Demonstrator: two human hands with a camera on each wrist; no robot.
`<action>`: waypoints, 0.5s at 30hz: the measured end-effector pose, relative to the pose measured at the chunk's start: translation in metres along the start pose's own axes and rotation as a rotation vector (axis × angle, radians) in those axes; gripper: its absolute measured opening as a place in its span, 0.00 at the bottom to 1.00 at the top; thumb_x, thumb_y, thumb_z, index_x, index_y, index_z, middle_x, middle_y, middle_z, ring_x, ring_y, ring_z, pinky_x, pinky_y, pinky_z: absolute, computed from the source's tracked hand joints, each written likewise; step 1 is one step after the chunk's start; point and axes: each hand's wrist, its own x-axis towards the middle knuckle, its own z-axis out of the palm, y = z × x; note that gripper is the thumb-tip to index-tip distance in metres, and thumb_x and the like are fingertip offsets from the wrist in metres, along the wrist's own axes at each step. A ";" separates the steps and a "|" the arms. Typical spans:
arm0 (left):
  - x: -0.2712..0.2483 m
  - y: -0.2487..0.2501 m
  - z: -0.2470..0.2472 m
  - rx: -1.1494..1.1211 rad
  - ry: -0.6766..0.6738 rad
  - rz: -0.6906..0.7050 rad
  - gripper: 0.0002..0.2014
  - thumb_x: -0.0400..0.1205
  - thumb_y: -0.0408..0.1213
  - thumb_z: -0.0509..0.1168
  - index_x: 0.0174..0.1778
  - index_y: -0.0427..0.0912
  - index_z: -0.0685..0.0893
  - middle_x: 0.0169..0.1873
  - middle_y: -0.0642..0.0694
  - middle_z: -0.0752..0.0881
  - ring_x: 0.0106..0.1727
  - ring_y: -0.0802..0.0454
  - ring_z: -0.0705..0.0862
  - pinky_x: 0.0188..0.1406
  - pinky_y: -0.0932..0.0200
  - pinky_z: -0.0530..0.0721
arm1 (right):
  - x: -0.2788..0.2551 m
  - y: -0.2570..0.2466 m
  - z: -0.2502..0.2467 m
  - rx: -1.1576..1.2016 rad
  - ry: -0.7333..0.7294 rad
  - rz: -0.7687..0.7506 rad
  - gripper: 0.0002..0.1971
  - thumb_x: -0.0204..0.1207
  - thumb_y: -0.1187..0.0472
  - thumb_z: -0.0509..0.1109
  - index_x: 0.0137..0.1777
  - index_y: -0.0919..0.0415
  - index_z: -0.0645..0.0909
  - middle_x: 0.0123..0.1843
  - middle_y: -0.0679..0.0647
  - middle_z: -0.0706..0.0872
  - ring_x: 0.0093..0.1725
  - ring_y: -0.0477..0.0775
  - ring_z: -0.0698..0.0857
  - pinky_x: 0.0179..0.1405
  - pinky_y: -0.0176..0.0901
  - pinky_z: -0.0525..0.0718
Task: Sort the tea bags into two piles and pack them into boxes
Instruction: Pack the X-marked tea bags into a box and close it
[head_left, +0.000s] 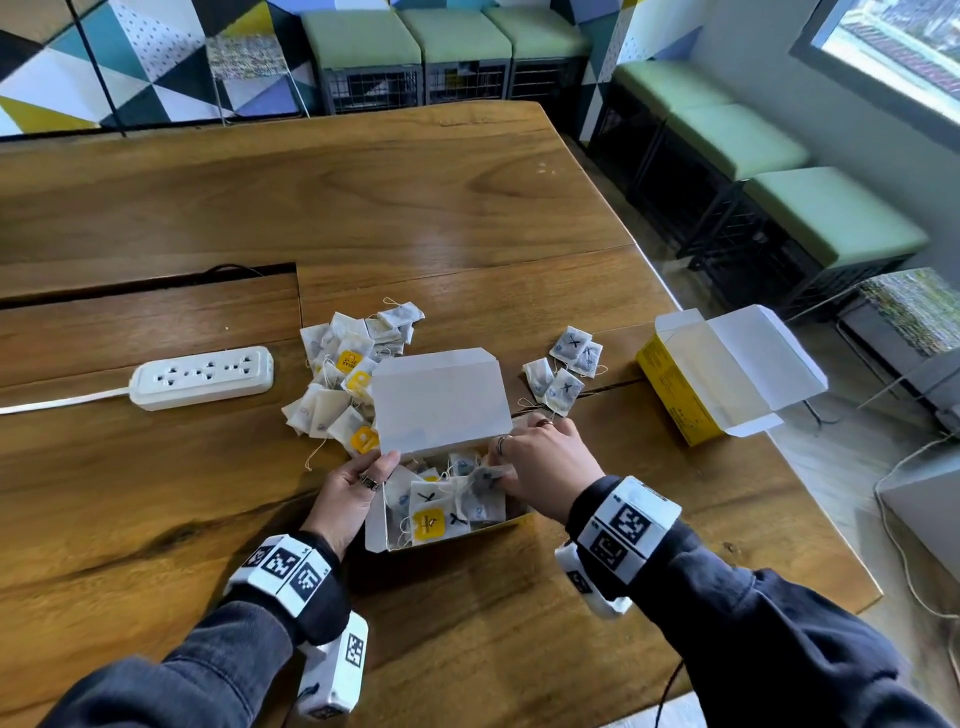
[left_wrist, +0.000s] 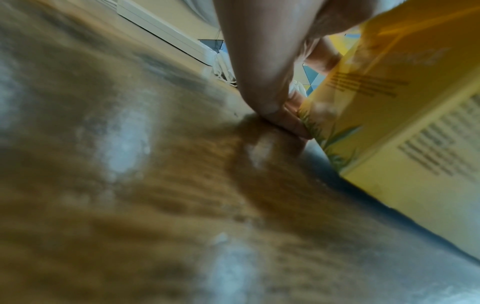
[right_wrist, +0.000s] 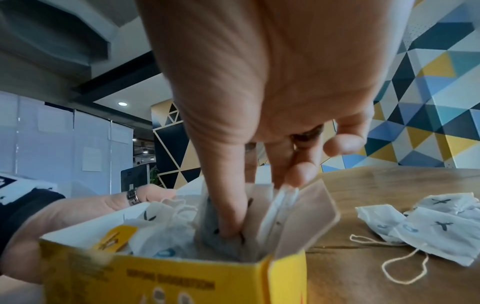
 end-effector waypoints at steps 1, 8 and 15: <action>-0.001 0.001 0.000 0.002 0.000 0.000 0.04 0.79 0.39 0.65 0.44 0.46 0.86 0.48 0.43 0.88 0.55 0.41 0.84 0.67 0.44 0.75 | 0.001 -0.001 0.000 -0.007 -0.008 -0.002 0.12 0.80 0.55 0.61 0.60 0.54 0.81 0.59 0.53 0.84 0.67 0.58 0.73 0.64 0.54 0.65; -0.002 0.001 0.001 0.000 -0.013 0.014 0.05 0.80 0.38 0.64 0.43 0.47 0.87 0.39 0.51 0.91 0.49 0.46 0.85 0.54 0.52 0.80 | 0.001 0.019 -0.018 0.423 -0.014 -0.112 0.10 0.75 0.52 0.71 0.50 0.57 0.82 0.35 0.35 0.76 0.38 0.39 0.74 0.37 0.31 0.66; -0.001 0.001 0.000 -0.011 -0.033 0.005 0.06 0.80 0.39 0.64 0.44 0.47 0.86 0.36 0.52 0.91 0.45 0.48 0.87 0.46 0.56 0.83 | 0.006 0.007 -0.001 0.235 0.124 -0.004 0.13 0.80 0.49 0.64 0.57 0.53 0.84 0.57 0.50 0.82 0.60 0.51 0.76 0.58 0.46 0.72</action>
